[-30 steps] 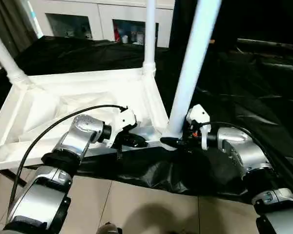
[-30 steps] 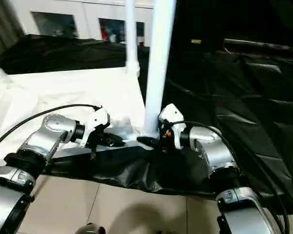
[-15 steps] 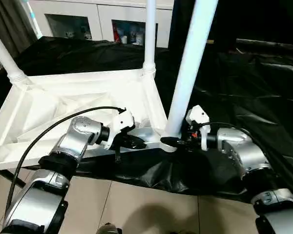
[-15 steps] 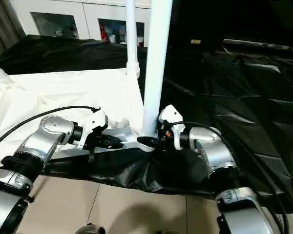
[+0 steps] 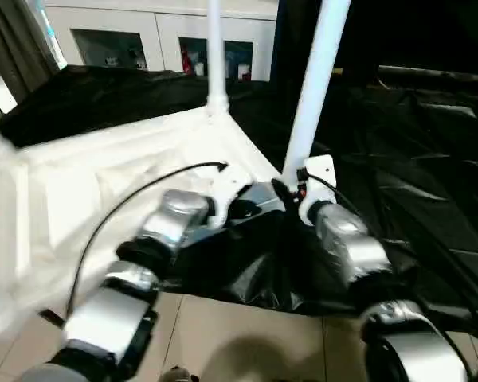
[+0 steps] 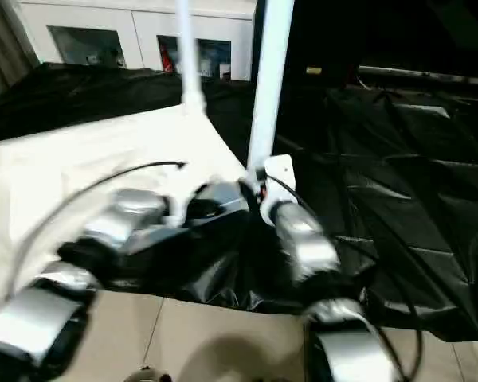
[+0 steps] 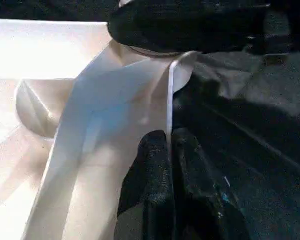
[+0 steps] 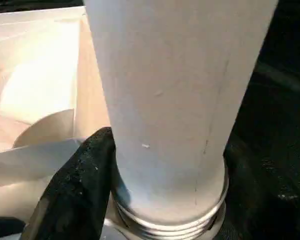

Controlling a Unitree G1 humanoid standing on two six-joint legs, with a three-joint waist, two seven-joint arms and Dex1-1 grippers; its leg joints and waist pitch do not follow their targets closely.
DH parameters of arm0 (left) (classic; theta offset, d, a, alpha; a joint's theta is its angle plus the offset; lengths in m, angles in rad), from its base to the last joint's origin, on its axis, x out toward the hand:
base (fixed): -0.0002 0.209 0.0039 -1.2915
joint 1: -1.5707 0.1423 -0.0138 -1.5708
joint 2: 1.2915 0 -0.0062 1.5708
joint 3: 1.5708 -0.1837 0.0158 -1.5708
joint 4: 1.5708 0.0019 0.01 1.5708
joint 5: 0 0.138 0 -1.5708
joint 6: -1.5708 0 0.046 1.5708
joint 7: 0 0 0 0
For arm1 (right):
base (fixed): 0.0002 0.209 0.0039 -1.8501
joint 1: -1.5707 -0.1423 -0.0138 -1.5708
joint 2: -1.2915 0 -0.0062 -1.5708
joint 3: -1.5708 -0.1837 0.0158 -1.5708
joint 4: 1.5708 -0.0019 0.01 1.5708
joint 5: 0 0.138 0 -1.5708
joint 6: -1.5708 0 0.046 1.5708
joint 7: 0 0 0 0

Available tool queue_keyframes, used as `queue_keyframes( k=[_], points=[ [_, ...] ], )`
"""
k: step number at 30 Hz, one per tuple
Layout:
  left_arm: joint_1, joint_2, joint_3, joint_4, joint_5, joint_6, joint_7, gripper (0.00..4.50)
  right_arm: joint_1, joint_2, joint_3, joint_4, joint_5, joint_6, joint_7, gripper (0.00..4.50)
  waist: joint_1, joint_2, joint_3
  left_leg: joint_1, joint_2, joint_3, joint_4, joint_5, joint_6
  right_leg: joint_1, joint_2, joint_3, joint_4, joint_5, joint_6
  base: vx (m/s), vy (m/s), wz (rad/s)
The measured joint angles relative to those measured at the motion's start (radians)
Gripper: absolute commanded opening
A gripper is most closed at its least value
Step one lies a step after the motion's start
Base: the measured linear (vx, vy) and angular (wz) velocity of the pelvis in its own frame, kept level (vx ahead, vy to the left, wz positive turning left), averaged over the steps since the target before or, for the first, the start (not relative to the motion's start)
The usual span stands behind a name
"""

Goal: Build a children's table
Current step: Rotate leg to tighten

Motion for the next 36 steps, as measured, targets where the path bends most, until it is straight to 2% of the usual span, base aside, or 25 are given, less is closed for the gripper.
queue_keyframes(
  k=[1, 2, 3, 4, 7, 11, 14, 17, 20, 23, 26, 32, 33, 36],
  points=[
    [0.0, 0.0, 0.0, 0.001, 0.001, -0.003, 0.0, 0.0, 0.0, 0.001, 0.0, 0.002, 0.0, -0.006, -0.001, 2.69, 0.0, 0.001, -0.001, 0.0, 0.0, 0.0, -0.001, 0.0, 0.0, 0.0, 0.0, 0.0, 0.0, 0.0, 0.0, 0.0, 0.0, 0.0],
    [0.0, 0.0, -0.001, 0.001, 0.002, -0.004, 0.0, 0.0, 0.0, 0.001, -0.001, 0.004, 0.0, -0.008, -0.002, 3.04, 0.001, 0.001, -0.001, 0.0, 0.0, 0.0, -0.002, 0.0, 0.0, 0.0, 0.0, -0.001, 0.0, 0.0, 0.0, 0.0, 0.0, 0.0],
    [0.0, 0.0, -0.001, 0.001, 0.004, -0.005, 0.0, 0.0, 0.0, 0.002, -0.003, 0.005, 0.001, -0.01, -0.001, 3.04, 0.001, 0.001, -0.001, 0.0, 0.0, 0.0, -0.002, 0.0, 0.0, 0.0, 0.0, -0.001, 0.0, 0.0, 0.0, 0.0, 0.0, 0.0],
    [0.0, 0.0, -0.001, 0.001, 0.007, -0.008, 0.0, 0.0, 0.0, 0.004, -0.008, 0.005, 0.003, -0.01, 0.0, 3.39, 0.001, 0.001, -0.001, 0.0, 0.0, 0.0, -0.002, 0.0, 0.0, 0.0, 0.0, -0.001, 0.0, 0.0, 0.0, 0.0, 0.0, 0.0],
    [0.0, 0.006, -0.002, 0.004, 0.011, -0.023, -0.009, 0.0, 0.001, 0.003, -0.008, 0.011, 0.0, -0.026, 0.026, 3.51, 0.0, 0.001, -0.001, -0.001, 0.0, 0.0, -0.003, 0.0, 0.0, -0.001, 0.0, -0.001, -0.001, 0.0, 0.001, 0.0, 0.0, 0.0],
    [0.001, 0.029, -0.007, 0.004, 0.011, -0.043, -0.056, 0.0, 0.005, -0.042, 0.013, 0.012, 0.002, -0.041, 0.152, 3.51, -0.006, 0.0, 0.0, -0.002, 0.0, 0.0, -0.003, 0.0, 0.0, -0.002, 0.0, -0.001, -0.001, 0.0, 0.001, 0.0, 0.0, 0.0],
    [0.012, 0.063, -0.015, -0.009, 0.007, -0.073, -0.128, 0.0, 0.032, -0.126, 0.069, -0.032, 0.002, -0.038, 0.326, 3.51, -0.01, 0.0, 0.0, -0.003, 0.001, 0.0, -0.005, 0.0, 0.0, -0.003, 0.0, -0.002, -0.002, -0.002, 0.003, 0.0, 0.0, 0.0],
    [0.026, 0.096, -0.015, -0.018, -0.003, -0.108, -0.188, 0.0, 0.052, -0.173, 0.095, -0.068, 0.002, -0.035, 0.439, 3.51, -0.016, -0.001, 0.0, -0.004, 0.001, 0.0, -0.005, 0.001, 0.001, -0.004, 0.001, -0.003, -0.002, -0.003, 0.003, 0.0, 0.0, 0.0],
    [0.052, 0.14, -0.016, -0.044, -0.016, -0.137, -0.284, 0.0, 0.07, -0.238, 0.13, -0.112, 0.008, -0.023, 0.593, 3.51, -0.017, -0.001, 0.0, -0.005, 0.001, 0.0, -0.005, 0.002, 0.003, -0.005, 0.001, -0.003, -0.002, -0.004, 0.003, 0.0, 0.0, 0.0],
    [0.073, 0.18, -0.022, -0.073, -0.033, -0.144, -0.383, 0.0, 0.081, -0.265, 0.151, -0.134, 0.03, -0.013, 0.69, 3.51, -0.016, 0.001, 0.001, -0.006, 0.001, 0.0, -0.004, 0.001, 0.002, -0.005, 0.001, -0.003, -0.002, -0.004, 0.003, 0.0, 0.0, 0.0],
    [0.101, 0.214, -0.032, -0.113, -0.053, -0.148, -0.483, 0.0, 0.081, -0.308, 0.183, -0.181, 0.045, 0.014, 0.809, 3.51, -0.007, 0.003, 0.003, -0.007, 0.002, 0.001, -0.003, 0.0, 0.001, -0.005, 0.0, -0.003, -0.002, -0.004, 0.003, 0.0, 0.0, 0.0],
    [0.107, 0.224, -0.042, -0.127, -0.062, -0.148, -0.533, 0.0, 0.092, -0.317, 0.194, -0.217, 0.066, 0.026, 0.875, 3.51, 0.01, 0.005, 0.004, -0.007, 0.002, 0.001, -0.002, 0.0, 0.001, -0.005, 0.0, -0.004, -0.002, -0.004, 0.003, 0.0, 0.0, 0.0],
    [0.107, 0.224, -0.042, -0.127, -0.062, -0.148, -0.533, 0.0, 0.092, -0.317, 0.194, -0.219, 0.068, 0.028, 0.877, 3.26, 0.011, 0.004, 0.004, -0.007, 0.002, 0.001, -0.002, 0.0, 0.001, -0.005, 0.0, -0.004, -0.002, -0.004, 0.003, 0.0, 0.0, 0.0],
    [0.107, 0.224, -0.042, -0.126, -0.062, -0.148, -0.533, 0.0, 0.1, -0.315, 0.194, -0.229, 0.073, 0.044, 0.877, 3.13, 0.01, 0.004, 0.004, -0.007, 0.002, 0.001, -0.002, 0.0, 0.001, -0.005, 0.0, -0.004, -0.002, -0.004, 0.003, 0.0, 0.0, 0.0]
  ],
)
